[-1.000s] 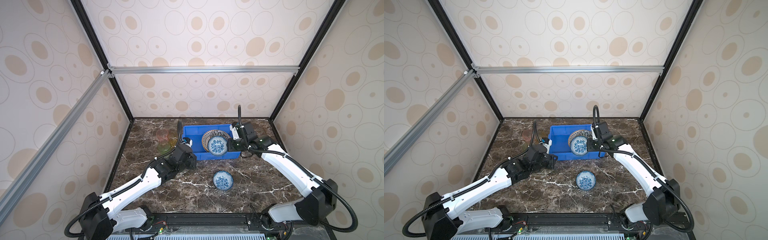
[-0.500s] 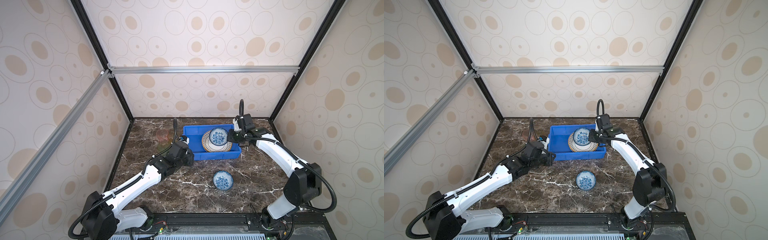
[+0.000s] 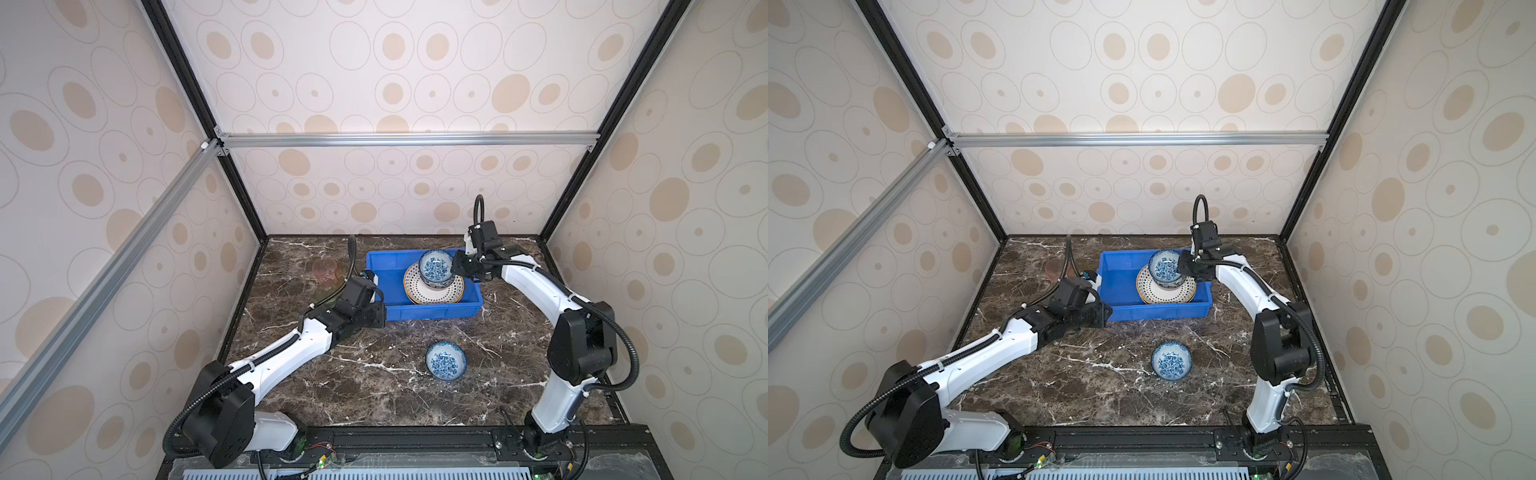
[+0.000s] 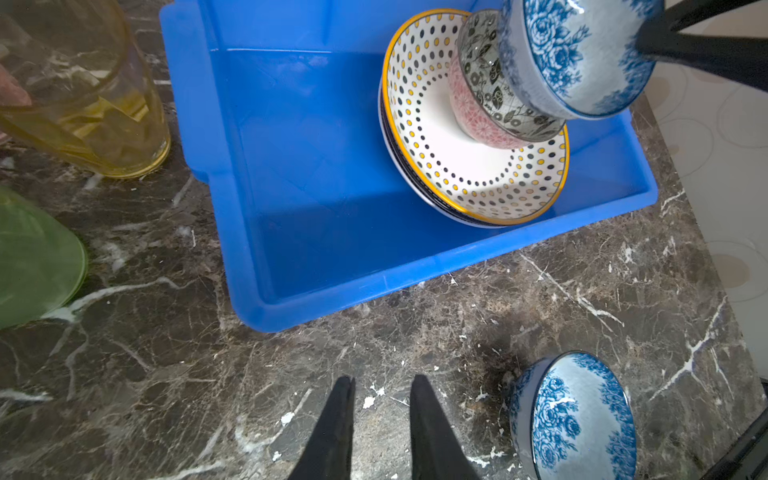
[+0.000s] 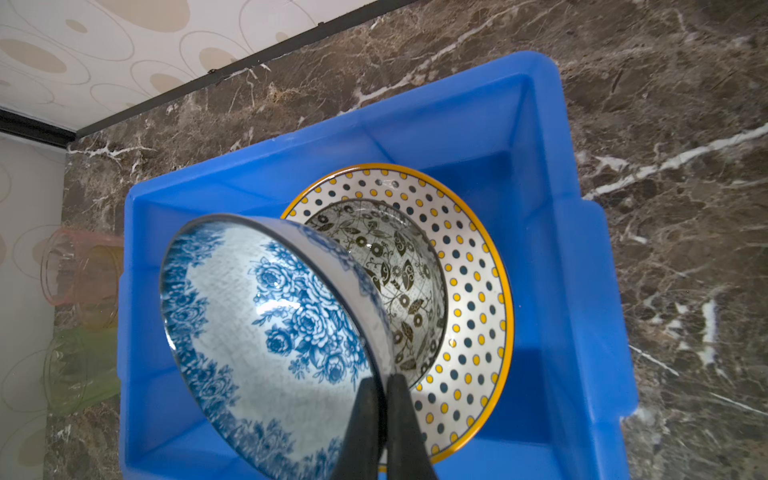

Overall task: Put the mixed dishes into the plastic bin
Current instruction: 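Carry the blue-floral bowl over the bin and lower it onto the leaf-patterned bowl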

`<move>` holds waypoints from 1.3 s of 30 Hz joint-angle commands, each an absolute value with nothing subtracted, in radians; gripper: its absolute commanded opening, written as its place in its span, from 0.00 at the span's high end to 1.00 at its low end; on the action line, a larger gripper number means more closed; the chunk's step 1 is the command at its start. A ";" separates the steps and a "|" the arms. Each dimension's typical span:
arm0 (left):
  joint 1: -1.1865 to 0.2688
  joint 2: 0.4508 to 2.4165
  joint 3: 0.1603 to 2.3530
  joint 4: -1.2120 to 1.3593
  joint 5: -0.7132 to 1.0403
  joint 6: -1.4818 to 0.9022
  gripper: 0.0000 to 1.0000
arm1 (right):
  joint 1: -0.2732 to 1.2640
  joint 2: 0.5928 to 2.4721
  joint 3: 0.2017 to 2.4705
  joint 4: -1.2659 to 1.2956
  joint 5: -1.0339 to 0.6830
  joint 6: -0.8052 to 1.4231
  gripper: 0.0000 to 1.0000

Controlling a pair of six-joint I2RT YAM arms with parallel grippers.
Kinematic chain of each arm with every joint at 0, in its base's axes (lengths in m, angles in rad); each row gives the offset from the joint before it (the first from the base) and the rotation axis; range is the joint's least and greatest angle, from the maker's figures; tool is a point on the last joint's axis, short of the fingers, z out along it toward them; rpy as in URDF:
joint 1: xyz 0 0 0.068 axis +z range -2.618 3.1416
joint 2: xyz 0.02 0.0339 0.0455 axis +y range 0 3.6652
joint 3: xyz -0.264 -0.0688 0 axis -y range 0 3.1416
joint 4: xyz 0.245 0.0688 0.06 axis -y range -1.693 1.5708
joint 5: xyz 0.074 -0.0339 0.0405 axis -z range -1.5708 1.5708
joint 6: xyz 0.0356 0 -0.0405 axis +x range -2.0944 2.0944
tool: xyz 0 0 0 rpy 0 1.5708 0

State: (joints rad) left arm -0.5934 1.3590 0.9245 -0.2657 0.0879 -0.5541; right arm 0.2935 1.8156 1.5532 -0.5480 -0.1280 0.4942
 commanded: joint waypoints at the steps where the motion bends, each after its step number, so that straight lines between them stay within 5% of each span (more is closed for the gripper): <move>1: -0.567 1.390 0.972 -0.232 0.124 -0.516 0.75 | 0.287 1.829 1.605 -0.526 -0.148 0.511 1.00; 39: -0.533 1.396 0.985 -0.249 0.145 -0.516 0.74 | 0.284 1.986 1.675 -0.630 -0.164 0.547 1.00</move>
